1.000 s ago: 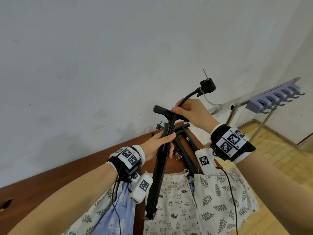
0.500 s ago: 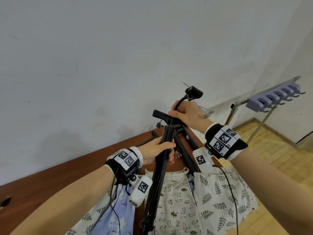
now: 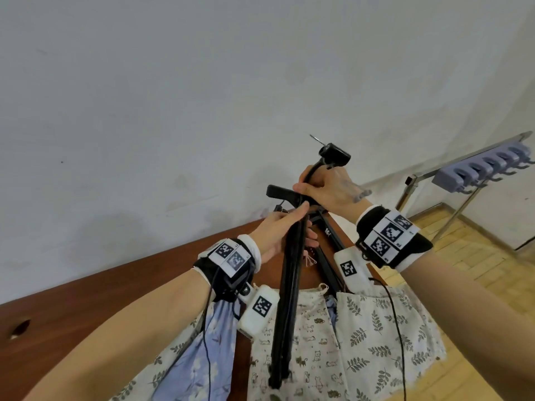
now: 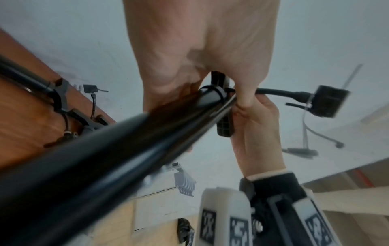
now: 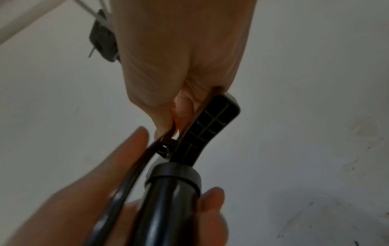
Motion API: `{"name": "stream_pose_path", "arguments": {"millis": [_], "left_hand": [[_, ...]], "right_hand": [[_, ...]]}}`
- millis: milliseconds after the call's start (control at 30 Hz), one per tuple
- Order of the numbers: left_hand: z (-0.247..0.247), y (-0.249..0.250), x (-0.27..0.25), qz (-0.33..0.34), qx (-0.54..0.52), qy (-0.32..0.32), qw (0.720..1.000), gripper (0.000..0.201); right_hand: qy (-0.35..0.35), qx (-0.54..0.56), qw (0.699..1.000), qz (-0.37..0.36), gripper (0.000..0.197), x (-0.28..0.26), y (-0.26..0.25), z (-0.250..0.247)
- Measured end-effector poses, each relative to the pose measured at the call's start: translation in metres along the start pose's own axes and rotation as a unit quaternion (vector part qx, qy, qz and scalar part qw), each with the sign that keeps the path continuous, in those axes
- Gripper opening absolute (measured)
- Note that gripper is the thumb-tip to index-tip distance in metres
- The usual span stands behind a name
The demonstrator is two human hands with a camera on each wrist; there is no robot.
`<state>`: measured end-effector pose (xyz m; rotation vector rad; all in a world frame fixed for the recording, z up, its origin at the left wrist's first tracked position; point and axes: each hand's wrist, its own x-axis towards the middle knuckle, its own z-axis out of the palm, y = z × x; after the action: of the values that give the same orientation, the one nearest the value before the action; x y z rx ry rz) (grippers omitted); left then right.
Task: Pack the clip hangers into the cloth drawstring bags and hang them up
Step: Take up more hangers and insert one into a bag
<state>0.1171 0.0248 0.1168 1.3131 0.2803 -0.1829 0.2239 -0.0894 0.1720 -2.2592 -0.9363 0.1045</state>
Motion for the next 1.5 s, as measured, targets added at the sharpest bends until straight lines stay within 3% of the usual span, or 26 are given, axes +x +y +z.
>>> {"name": "stream_pose_path", "arguments": {"millis": [433,533,633,700,767,833,900,967,1033,1100,1167,1233,1300,1400,1500], "left_hand": [[0.000,0.002,0.011,0.037,0.005,0.027,0.999,0.031],[-0.004,0.000,0.014,0.030,0.053,0.026,0.998,0.030],[-0.006,-0.001,0.014,0.010,0.064,0.000,0.998,0.028],[-0.007,0.000,0.013,0.005,0.071,-0.009,0.997,0.023],[-0.011,0.000,0.011,0.004,0.075,-0.017,0.997,0.019],[-0.016,-0.001,0.009,0.001,0.072,-0.024,0.997,0.018],[-0.018,-0.002,0.007,-0.002,0.068,-0.048,0.997,0.018],[-0.015,-0.002,0.006,-0.002,0.082,-0.095,0.992,0.017],[-0.010,-0.005,0.002,0.003,0.104,-0.132,0.986,0.016],[-0.010,-0.009,0.001,0.007,0.108,-0.148,0.983,0.016],[-0.015,-0.011,0.001,0.010,0.072,-0.143,0.987,0.017],[-0.018,-0.011,0.003,0.018,0.009,-0.126,0.992,0.019],[-0.018,-0.007,0.008,0.028,-0.053,-0.108,0.992,0.022],[-0.017,0.001,0.018,0.036,-0.133,-0.109,0.984,0.024],[-0.022,0.003,0.028,0.029,-0.145,-0.096,0.984,0.026]], "right_hand": [[0.008,0.061,0.998,-0.015,0.016,-0.004,0.011,0.009],[-0.018,0.146,0.989,0.035,0.020,-0.002,0.024,0.013],[-0.033,0.299,0.946,0.118,0.031,-0.003,0.029,0.015],[-0.039,0.319,0.933,0.160,0.040,-0.003,0.028,0.015],[-0.054,0.182,0.966,0.175,0.057,-0.001,0.027,0.012],[-0.022,-0.038,0.988,0.151,0.068,0.001,0.028,0.010],[0.047,-0.162,0.977,0.130,0.063,0.002,0.029,0.009],[0.128,-0.191,0.967,0.110,0.047,0.005,0.032,0.012],[0.166,-0.146,0.974,0.044,0.031,0.004,0.037,0.017],[0.152,-0.115,0.979,-0.075,0.012,-0.001,0.045,0.018],[0.123,-0.064,0.980,-0.142,0.016,-0.002,0.057,0.015],[0.044,0.044,0.994,-0.087,0.024,-0.006,0.065,0.014],[0.004,0.162,0.986,-0.030,0.028,-0.014,0.074,0.025],[0.076,0.271,0.960,0.002,0.030,-0.032,0.067,0.052],[0.135,0.305,0.942,0.029,0.028,-0.039,0.057,0.065]]}}
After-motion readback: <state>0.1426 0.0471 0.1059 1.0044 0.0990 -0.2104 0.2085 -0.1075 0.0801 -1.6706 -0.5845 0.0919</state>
